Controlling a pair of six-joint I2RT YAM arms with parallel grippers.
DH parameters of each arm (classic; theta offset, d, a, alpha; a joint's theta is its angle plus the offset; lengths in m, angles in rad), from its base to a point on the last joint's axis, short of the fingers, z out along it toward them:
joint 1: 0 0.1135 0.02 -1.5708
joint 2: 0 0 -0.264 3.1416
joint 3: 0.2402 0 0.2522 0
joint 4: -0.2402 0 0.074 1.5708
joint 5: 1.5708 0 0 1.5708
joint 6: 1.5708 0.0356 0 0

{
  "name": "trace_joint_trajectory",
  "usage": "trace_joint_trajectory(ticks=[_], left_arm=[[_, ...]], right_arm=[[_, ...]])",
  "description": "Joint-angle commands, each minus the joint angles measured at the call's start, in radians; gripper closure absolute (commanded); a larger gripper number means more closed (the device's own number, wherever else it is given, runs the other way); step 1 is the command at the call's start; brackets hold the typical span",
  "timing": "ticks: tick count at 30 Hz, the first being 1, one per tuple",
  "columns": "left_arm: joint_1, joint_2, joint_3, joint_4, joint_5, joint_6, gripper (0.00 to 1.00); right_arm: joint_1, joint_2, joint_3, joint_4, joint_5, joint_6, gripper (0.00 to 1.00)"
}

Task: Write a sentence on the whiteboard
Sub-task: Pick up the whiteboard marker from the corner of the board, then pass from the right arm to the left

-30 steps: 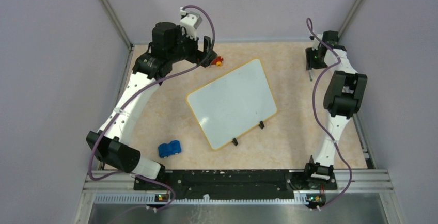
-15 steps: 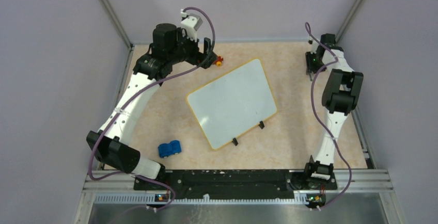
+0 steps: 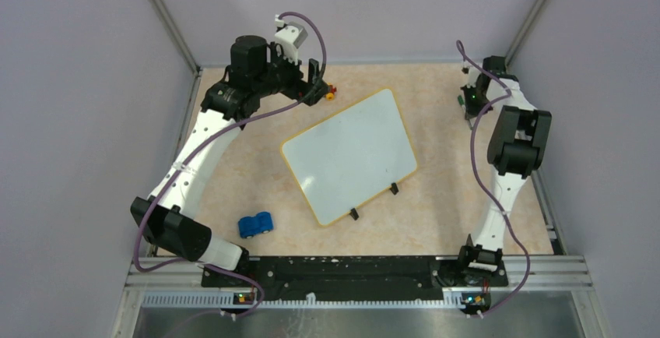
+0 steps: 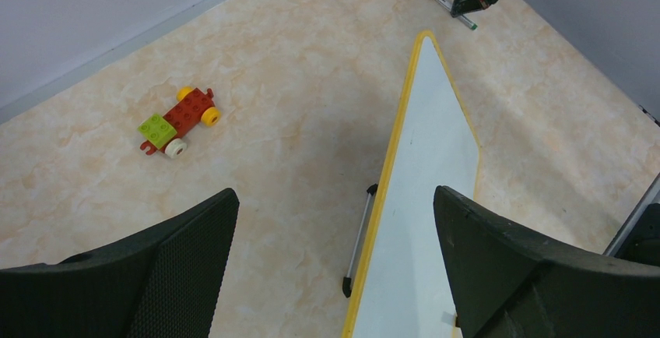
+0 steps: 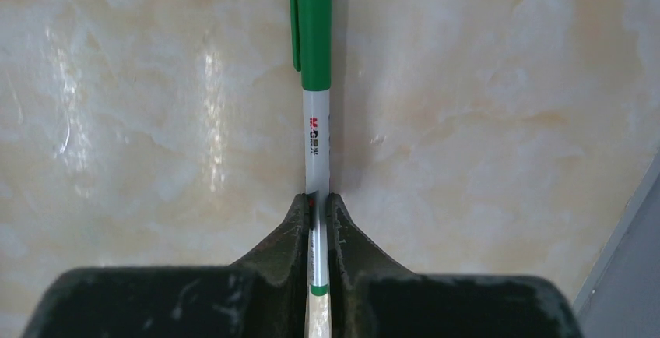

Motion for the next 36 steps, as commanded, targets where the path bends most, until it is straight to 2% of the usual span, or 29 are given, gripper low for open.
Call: trace_joint_trajectory(ticks=[1,5,11,18,24,29,36], left_arm=[[0.005,-0.011,0.011,0.038,0.032,-0.012,0.01],[0.004,-0.017,0.033,0.019,0.133,0.023,0.01],[0.004,0.003,0.118,-0.069,0.347,0.126,0.01],[0.004,0.047,0.138,-0.096,0.512,0.036,0.01],[-0.001,0.086,0.082,-0.022,0.669,-0.109,0.03],[-0.03,0.095,0.008,0.036,0.73,-0.188,0.13],[-0.099,0.081,-0.083,0.107,0.785,-0.246,0.31]], right_arm=[[-0.022,-0.154,-0.04,-0.067,-0.054,-0.031,1.0],[-0.032,-0.322,-0.098,-0.109,-0.166,-0.063,1.0],[-0.022,-0.591,-0.19,-0.234,-0.448,-0.146,1.0],[0.114,-0.866,-0.288,-0.371,-0.625,-0.297,1.0],[0.324,-0.984,-0.27,-0.471,-0.63,-0.324,1.0],[0.433,-1.015,-0.225,-0.526,-0.616,-0.322,1.0],[0.649,-1.026,-0.188,-0.561,-0.492,-0.291,1.0]])
